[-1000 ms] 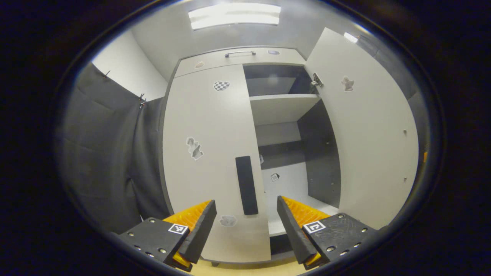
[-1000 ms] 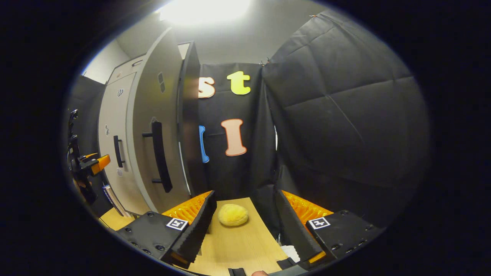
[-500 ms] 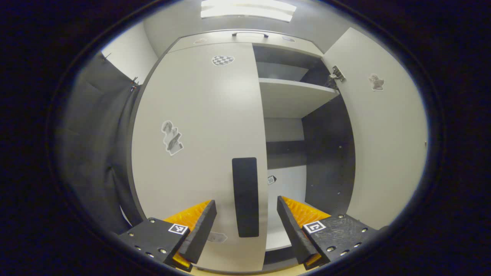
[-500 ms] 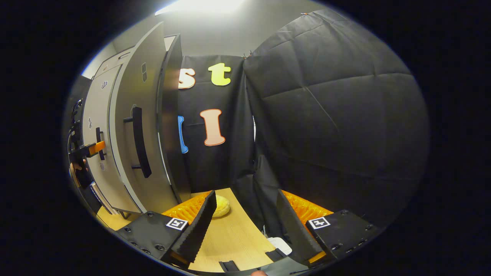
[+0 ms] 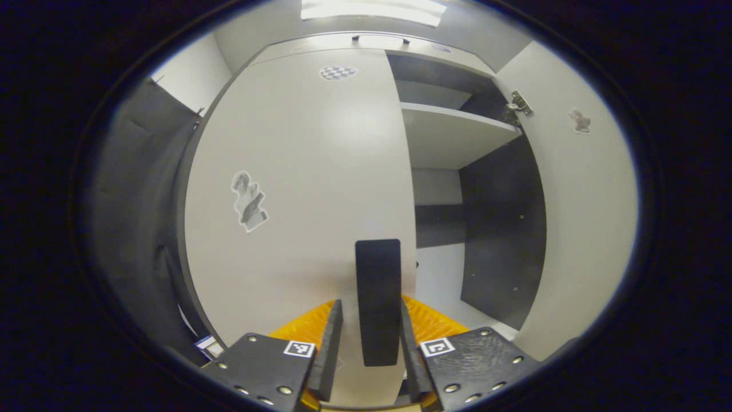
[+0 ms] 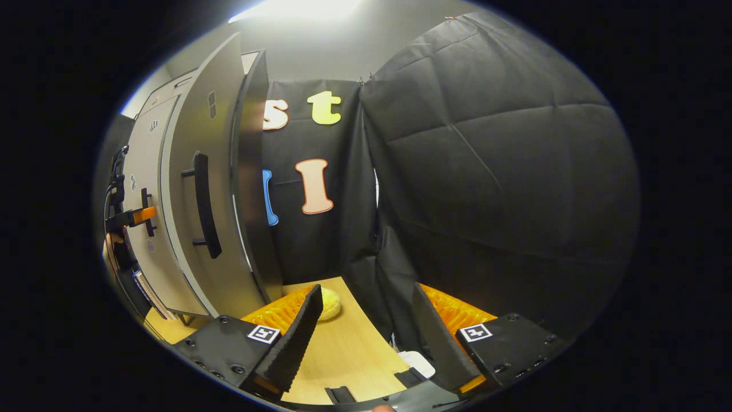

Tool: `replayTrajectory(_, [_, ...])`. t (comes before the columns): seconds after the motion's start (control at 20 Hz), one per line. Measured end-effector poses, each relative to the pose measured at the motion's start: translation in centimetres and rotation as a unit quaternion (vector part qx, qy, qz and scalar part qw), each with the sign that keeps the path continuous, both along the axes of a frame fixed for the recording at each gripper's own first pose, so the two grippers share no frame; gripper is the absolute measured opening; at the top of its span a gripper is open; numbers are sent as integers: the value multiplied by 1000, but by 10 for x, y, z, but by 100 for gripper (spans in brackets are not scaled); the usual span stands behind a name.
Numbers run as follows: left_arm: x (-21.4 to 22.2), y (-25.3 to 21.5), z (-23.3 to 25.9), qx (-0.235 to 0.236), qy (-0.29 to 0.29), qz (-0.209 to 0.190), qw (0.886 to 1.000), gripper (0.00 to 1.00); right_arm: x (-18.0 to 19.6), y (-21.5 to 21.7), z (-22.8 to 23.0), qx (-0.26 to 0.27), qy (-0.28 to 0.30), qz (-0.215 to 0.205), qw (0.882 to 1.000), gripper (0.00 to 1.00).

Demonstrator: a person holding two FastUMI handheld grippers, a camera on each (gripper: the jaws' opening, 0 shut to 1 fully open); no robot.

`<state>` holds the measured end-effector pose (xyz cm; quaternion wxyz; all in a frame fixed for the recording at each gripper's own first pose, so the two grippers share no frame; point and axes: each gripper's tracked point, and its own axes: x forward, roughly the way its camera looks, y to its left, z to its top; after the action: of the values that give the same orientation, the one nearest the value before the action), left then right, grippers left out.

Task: Open the right door of the double-door shoe cabinet with the right hand, and open the left door with the left hand.

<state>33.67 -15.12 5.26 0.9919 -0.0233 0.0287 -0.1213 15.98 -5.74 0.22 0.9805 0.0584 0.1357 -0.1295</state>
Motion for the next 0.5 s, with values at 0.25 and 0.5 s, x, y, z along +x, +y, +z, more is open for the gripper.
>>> replayTrajectory(0.25, [-3,1,-6,-14,22,13,1000,23,-2,0,1,0,-6,17,1000,98])
replayTrajectory(0.5, [-5,2,-7,-17,31,5,999,14,3,-5,0,4,-4,24,1000,93])
